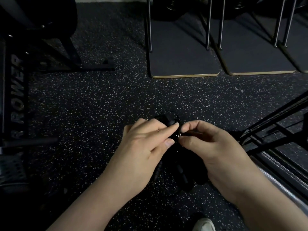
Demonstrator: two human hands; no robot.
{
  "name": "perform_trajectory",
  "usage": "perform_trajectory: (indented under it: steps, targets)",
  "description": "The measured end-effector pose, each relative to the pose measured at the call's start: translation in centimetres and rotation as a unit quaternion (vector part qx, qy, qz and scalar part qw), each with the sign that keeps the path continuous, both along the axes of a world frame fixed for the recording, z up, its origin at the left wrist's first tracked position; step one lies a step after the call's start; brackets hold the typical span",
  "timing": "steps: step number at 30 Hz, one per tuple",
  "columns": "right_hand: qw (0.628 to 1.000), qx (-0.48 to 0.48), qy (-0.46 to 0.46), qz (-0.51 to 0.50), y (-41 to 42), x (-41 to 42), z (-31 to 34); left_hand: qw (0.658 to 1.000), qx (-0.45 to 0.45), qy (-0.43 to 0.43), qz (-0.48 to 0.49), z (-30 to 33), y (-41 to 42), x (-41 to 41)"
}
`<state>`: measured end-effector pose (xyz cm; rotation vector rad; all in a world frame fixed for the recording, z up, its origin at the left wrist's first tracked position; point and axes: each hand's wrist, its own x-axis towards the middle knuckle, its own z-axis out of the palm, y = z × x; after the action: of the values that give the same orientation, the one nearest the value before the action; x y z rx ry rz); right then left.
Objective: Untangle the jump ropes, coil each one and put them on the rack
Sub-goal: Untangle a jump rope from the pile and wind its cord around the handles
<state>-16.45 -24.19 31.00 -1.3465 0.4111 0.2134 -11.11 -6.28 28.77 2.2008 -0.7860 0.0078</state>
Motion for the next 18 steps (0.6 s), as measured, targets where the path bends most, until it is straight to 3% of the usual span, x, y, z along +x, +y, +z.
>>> perform_trajectory:
  steps: [8,14,18]
  targets:
    - [0.993,-0.111,-0.036,0.020,0.0,-0.2,0.5,0.999,0.013,-0.044,-0.020,0.3,-0.2,-0.3]
    - [0.967,-0.248,-0.036,0.048,0.7,-0.3,-0.2,0.998,0.055,-0.012,-0.020,0.1,-0.4,-1.0]
    - [0.957,-0.280,-0.026,0.077,1.2,-0.2,-0.2,0.999,0.032,0.035,0.020,0.1,-0.3,-0.9]
